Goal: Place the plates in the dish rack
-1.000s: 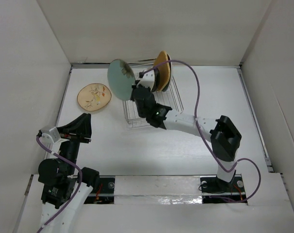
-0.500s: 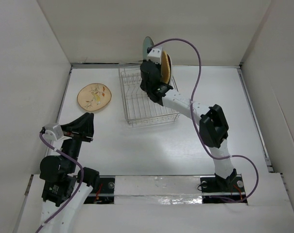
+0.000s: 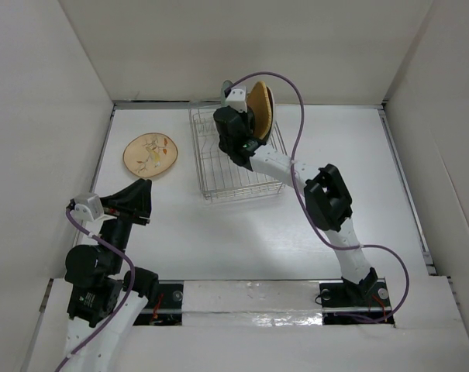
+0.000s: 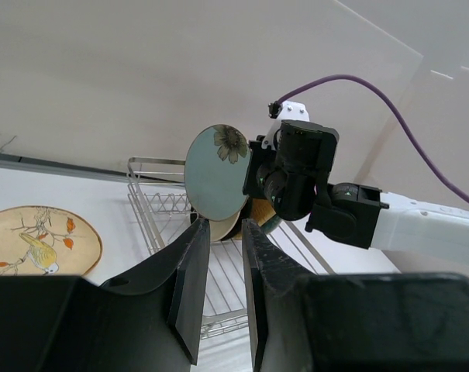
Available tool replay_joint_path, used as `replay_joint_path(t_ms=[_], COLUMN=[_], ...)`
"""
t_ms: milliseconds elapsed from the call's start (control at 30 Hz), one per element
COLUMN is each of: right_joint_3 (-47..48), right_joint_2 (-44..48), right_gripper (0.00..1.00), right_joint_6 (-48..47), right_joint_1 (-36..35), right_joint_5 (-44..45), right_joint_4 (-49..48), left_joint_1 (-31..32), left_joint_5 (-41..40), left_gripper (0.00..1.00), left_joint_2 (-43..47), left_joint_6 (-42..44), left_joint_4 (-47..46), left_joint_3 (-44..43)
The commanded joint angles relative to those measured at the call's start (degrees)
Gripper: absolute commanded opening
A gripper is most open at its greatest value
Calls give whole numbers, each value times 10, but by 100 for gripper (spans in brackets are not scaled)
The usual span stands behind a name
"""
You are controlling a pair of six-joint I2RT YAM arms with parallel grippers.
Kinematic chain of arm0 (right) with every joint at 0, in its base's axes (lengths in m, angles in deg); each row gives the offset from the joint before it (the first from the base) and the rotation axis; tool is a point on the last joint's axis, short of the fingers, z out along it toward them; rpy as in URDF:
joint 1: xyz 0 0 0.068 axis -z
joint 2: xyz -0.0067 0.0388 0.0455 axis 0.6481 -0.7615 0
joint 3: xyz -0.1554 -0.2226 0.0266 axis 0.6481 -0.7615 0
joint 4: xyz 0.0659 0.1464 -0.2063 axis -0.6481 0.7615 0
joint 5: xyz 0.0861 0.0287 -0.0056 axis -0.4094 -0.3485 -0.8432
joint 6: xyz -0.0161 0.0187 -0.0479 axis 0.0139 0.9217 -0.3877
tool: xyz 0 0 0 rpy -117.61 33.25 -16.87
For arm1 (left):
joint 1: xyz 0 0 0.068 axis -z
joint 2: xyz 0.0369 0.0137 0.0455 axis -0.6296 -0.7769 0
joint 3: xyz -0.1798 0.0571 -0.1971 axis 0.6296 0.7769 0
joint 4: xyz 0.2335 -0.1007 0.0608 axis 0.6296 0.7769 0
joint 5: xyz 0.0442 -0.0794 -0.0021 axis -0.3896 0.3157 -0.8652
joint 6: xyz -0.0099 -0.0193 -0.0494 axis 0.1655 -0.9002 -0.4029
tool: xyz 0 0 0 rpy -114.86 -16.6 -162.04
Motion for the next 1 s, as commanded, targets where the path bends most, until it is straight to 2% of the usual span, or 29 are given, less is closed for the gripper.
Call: replay_joint_path(t_ms=[0,200,400,600,733,767,833,933,967], right_joint_3=[34,-3,-9,-11,-21,-27,-37,-67,-78], right_joint_2=[14,2,-29,-30,-14,0,18,77,95], right_gripper=[0,0,0,2,16,31,50,60,67], right_joint_6=[52,77,54,123,151,154,161,168,168], right_joint_1=[-1,-22,-52,-45,-45,-45,-40,-40,-40], right_joint_5=[15,22,56,23,-2,-11,-25,-76,-112], right_joint_4=[-36,-29,-44,4,31,32,36,34,33], left_joint_1=[3,3,3,3,3,3,3,3,3], left_joint_5=[7,8,9,6,-1,-5,-17,-34,-36], left_gripper=[21,21,21,21,21,22,24,27,28], left_joint_2=[-9,-11,-17,-35,-47,-51,-72,-127,-143], left_joint_6=[6,5,4,3,3,2,-8,-29,-38], left_joint_4=[-24,-24,-25,-24,-25,-25,-23,-16,-14], left_joint_3=[1,2,4,3,3,2,-3,-18,-33])
